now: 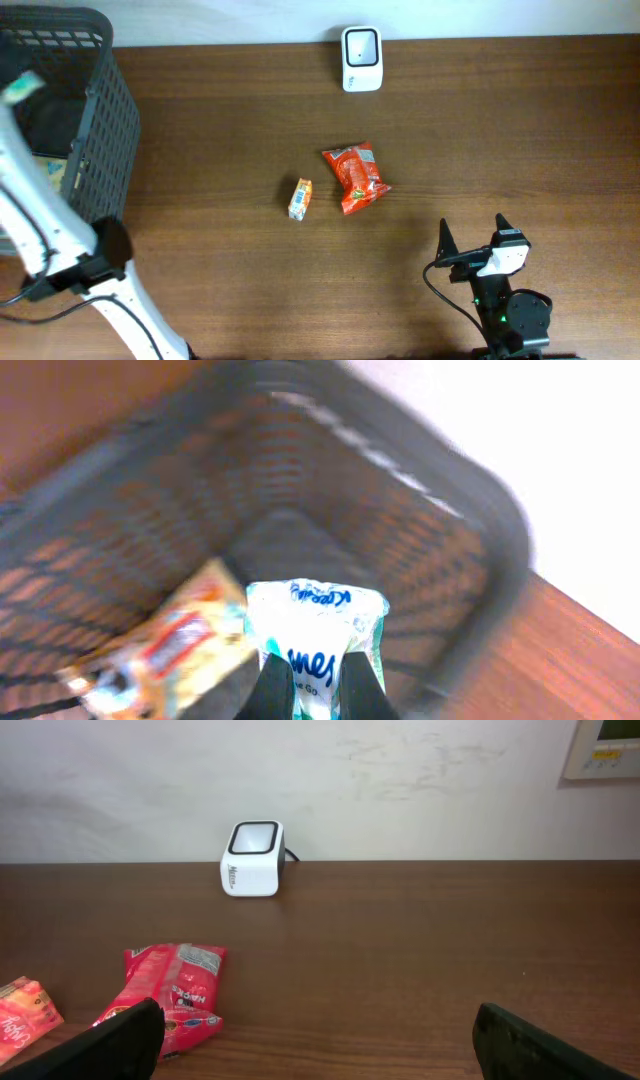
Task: Scan the item barcode
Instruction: 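Carry the tissue pack toward the scanner and drop it on the table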
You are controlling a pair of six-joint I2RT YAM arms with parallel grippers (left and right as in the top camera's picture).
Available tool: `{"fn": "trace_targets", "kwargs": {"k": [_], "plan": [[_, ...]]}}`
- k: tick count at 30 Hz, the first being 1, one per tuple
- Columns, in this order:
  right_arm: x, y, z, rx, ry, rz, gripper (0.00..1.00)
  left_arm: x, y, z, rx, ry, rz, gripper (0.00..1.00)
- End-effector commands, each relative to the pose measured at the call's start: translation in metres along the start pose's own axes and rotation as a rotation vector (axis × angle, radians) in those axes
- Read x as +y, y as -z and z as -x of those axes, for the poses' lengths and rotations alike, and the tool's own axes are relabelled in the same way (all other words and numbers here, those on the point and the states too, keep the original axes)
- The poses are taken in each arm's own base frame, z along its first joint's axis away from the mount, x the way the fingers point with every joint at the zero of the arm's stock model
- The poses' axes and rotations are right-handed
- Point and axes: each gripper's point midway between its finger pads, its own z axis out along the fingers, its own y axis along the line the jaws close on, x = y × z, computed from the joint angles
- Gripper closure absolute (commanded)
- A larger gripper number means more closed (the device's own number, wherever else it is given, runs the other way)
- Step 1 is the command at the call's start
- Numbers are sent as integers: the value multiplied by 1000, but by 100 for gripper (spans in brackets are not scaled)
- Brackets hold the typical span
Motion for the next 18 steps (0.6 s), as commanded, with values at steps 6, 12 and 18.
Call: {"fn": "trace_targets", "kwargs": {"k": [6,12,18], "plan": [[-4,0,-3,5,-4,-19,2,-101,28,-30,-27,-169,-77,100],[-4,0,-3,5,-4,-19,2,-148,3,-85,114,-317,-70,100],[-4,0,-3,5,-4,-19,2,-179,-57,-155,269,-478,69,100]]}}
